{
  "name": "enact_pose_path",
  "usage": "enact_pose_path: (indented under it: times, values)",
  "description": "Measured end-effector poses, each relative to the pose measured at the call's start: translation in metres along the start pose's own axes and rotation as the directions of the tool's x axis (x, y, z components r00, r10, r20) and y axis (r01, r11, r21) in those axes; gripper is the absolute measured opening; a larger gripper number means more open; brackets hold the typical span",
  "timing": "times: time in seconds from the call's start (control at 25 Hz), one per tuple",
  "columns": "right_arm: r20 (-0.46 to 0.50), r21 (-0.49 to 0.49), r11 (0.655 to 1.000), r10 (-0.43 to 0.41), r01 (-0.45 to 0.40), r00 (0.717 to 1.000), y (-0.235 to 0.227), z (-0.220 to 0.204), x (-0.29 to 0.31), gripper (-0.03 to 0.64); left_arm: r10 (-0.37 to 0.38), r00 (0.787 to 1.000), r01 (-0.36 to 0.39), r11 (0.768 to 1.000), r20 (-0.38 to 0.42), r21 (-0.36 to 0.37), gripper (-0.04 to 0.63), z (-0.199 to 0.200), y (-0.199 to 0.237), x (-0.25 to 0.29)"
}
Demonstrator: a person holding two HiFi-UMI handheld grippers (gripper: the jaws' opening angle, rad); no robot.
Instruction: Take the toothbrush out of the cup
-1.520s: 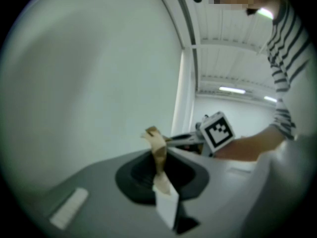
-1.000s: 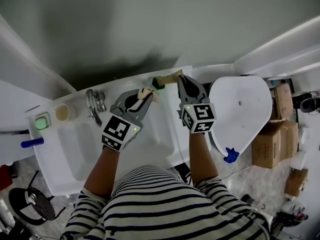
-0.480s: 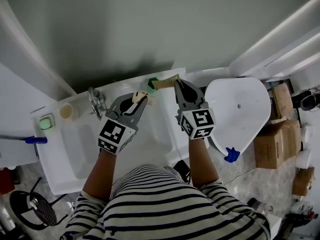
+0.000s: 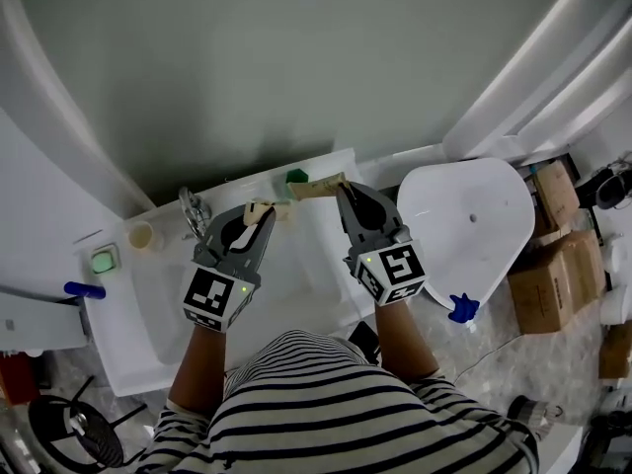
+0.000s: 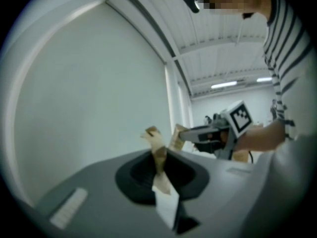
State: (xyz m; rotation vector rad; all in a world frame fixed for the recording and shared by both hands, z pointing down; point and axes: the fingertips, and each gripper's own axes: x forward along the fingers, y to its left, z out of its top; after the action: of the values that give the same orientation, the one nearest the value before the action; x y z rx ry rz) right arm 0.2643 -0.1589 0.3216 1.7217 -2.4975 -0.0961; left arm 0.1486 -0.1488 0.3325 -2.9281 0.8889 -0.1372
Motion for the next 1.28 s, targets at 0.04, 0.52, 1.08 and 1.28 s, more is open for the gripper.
enact_pose_path:
  times: [0.04, 0.52, 1.08, 1.28]
  values:
    - [0.008, -0.001, 1.0, 0.005, -0.005, 1.0, 0.003, 0.004, -0.005, 0.012, 0.005, 1.0, -0.005, 1.0, 0.007, 0.005, 0.032, 0.004, -0.001, -0.005]
    - [0.049, -0.005, 0.996, 0.09, -0.09, 0.995, 0.043, 0.028, -0.04, 0.012, 0.038, 0.999, -0.038, 0.999, 0.039, 0.003, 0.032, 0.02, -0.004, -0.046]
    - [0.035, 0.003, 0.992, 0.127, -0.127, 0.991, 0.055, 0.022, -0.039, 0.011, 0.046, 0.999, -0.046, 0.999, 0.028, -0.013, 0.032, 0.017, 0.006, -0.054]
    - [0.024, -0.001, 0.991, 0.137, -0.137, 0.99, 0.056, 0.02, -0.031, 0.011, 0.042, 0.999, -0.042, 0.999, 0.024, -0.017, 0.032, 0.014, 0.011, -0.049]
